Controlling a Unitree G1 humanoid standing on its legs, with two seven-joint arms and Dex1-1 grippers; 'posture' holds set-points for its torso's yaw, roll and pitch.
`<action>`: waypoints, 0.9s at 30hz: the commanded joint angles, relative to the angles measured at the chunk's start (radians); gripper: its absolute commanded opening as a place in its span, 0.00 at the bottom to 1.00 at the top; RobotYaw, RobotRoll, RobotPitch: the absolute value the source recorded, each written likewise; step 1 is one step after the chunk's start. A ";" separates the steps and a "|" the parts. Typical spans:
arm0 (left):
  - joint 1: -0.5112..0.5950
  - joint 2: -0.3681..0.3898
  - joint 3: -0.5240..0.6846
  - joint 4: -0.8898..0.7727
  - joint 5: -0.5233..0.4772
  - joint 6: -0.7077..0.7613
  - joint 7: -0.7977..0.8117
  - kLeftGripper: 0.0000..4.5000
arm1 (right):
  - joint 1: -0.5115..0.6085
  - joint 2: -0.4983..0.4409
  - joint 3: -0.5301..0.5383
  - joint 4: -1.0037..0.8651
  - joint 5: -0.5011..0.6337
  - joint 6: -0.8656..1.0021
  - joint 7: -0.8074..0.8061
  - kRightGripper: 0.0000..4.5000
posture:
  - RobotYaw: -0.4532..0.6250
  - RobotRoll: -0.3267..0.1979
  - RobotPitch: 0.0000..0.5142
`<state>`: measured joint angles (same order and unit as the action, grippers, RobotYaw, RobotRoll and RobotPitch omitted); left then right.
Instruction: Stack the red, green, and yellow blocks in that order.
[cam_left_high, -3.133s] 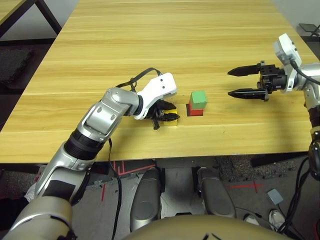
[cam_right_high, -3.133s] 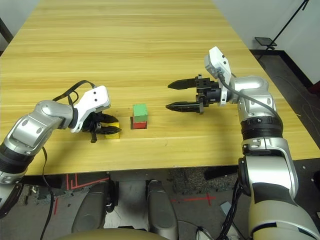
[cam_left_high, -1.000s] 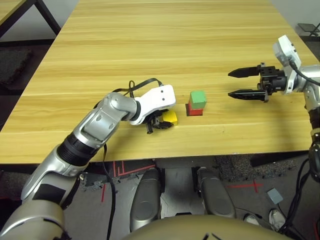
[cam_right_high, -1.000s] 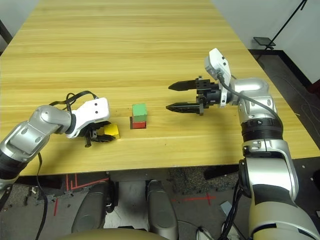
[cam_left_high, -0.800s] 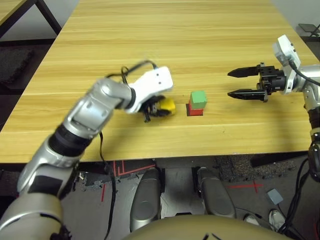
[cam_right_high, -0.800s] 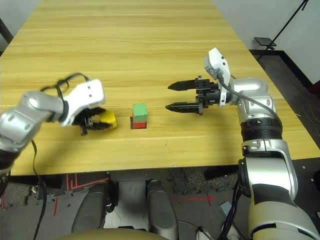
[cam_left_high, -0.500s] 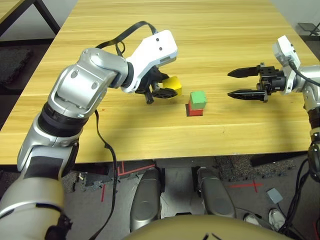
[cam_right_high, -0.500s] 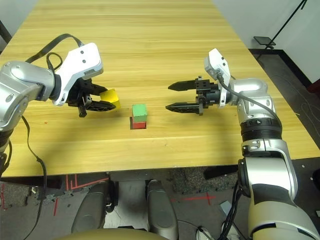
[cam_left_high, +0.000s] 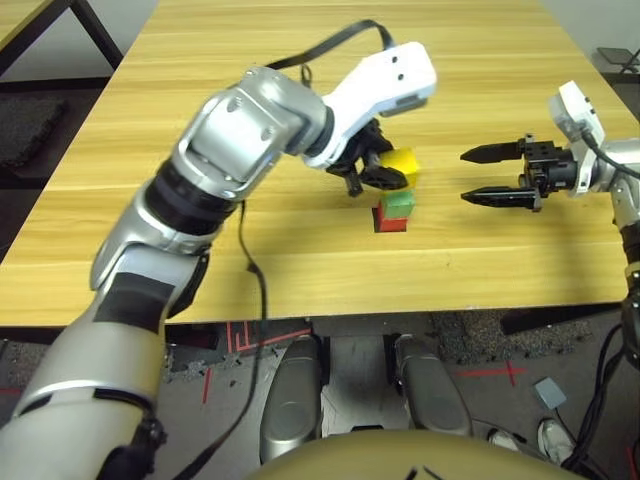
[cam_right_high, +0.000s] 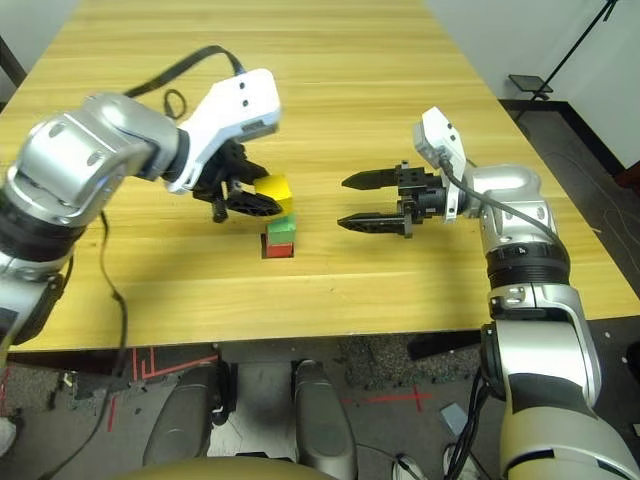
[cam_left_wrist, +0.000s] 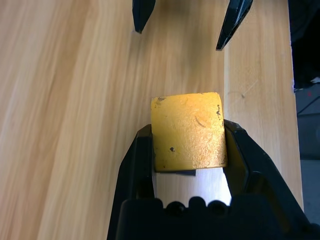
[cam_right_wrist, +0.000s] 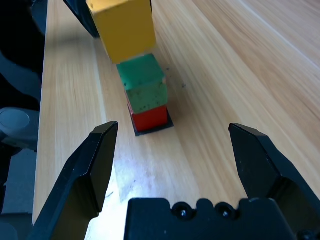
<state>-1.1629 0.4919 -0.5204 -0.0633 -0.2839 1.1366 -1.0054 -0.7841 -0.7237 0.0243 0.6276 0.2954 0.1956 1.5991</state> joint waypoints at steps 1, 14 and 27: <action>-0.007 -0.013 -0.025 0.032 0.019 -0.037 0.000 0.43 | 0.026 -0.015 -0.017 -0.033 0.012 0.018 -0.007 1.00 | 0.54 0.72 0.26; 0.046 0.008 -0.050 0.058 0.050 -0.098 -0.025 0.43 | 0.067 -0.030 -0.046 -0.098 0.025 0.063 -0.031 1.00 | 0.52 0.72 0.27; 0.053 -0.019 -0.047 0.065 0.050 -0.105 -0.025 0.43 | 0.086 -0.040 -0.050 -0.126 0.039 0.081 -0.043 1.00 | 0.51 0.72 0.30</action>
<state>-1.1196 0.4776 -0.5584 0.0010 -0.2428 1.0421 -1.0249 -0.7134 -0.7498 -0.0151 0.5177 0.3280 0.2696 1.5603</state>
